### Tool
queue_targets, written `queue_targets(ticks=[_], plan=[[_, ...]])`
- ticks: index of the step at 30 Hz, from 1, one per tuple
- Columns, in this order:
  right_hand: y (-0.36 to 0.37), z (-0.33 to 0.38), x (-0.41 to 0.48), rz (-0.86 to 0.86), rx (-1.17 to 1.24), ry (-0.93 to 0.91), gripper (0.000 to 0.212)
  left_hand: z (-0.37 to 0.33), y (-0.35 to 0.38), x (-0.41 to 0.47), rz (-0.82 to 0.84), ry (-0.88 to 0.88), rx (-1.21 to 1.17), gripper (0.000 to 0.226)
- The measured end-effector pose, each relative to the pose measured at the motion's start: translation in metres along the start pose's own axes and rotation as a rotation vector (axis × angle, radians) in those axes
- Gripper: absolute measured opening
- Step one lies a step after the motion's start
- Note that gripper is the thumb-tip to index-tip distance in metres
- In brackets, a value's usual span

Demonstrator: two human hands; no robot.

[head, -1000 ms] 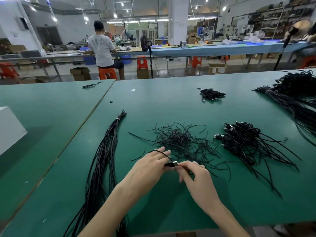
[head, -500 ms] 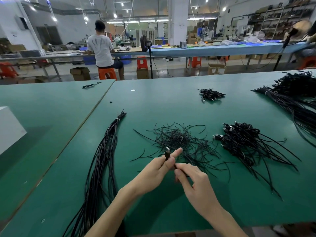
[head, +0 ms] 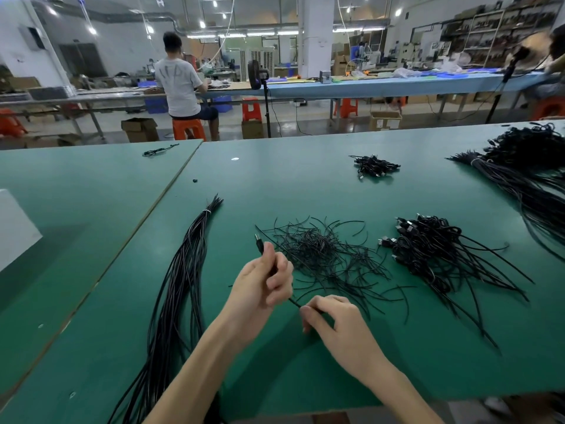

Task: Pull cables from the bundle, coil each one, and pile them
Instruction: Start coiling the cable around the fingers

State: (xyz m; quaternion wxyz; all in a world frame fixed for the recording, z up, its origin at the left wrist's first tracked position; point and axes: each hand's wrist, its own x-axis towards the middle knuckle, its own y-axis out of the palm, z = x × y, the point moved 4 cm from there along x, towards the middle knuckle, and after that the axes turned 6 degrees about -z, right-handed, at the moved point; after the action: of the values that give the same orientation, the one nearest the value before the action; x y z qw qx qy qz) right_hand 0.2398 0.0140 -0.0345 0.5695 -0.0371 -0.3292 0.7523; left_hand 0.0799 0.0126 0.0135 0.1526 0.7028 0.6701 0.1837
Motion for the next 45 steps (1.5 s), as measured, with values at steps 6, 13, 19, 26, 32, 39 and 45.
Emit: queue_targets(ticks=[6,13,19,26,32,39,45], plan=[[0.003,0.005,0.000,-0.043,-0.231,-0.125,0.025,-0.004,0.004,-0.011,0.168,0.034,0.829,0.047],[0.002,0.006,0.001,-0.154,-0.454,-0.145,0.018,0.017,0.009,-0.015,0.341,0.431,1.860,0.026],[0.002,0.007,0.000,-0.184,-0.381,-0.178,0.008,0.015,-0.011,-0.016,0.246,0.639,1.891,0.017],[-0.002,0.016,-0.004,-0.216,-0.291,-0.251,0.017,0.020,-0.025,-0.011,0.216,0.609,1.784,0.045],[-0.007,0.018,-0.007,-0.214,-0.170,-0.217,0.028,0.021,-0.019,0.003,0.221,0.335,1.411,0.050],[-0.003,0.015,-0.010,-0.138,-0.146,-0.203,0.026,0.032,-0.004,-0.005,0.044,0.069,0.764,0.049],[0.005,0.009,-0.006,-0.001,-0.135,-0.150,0.020,0.044,-0.004,-0.002,-0.115,-0.085,0.159,0.056]])
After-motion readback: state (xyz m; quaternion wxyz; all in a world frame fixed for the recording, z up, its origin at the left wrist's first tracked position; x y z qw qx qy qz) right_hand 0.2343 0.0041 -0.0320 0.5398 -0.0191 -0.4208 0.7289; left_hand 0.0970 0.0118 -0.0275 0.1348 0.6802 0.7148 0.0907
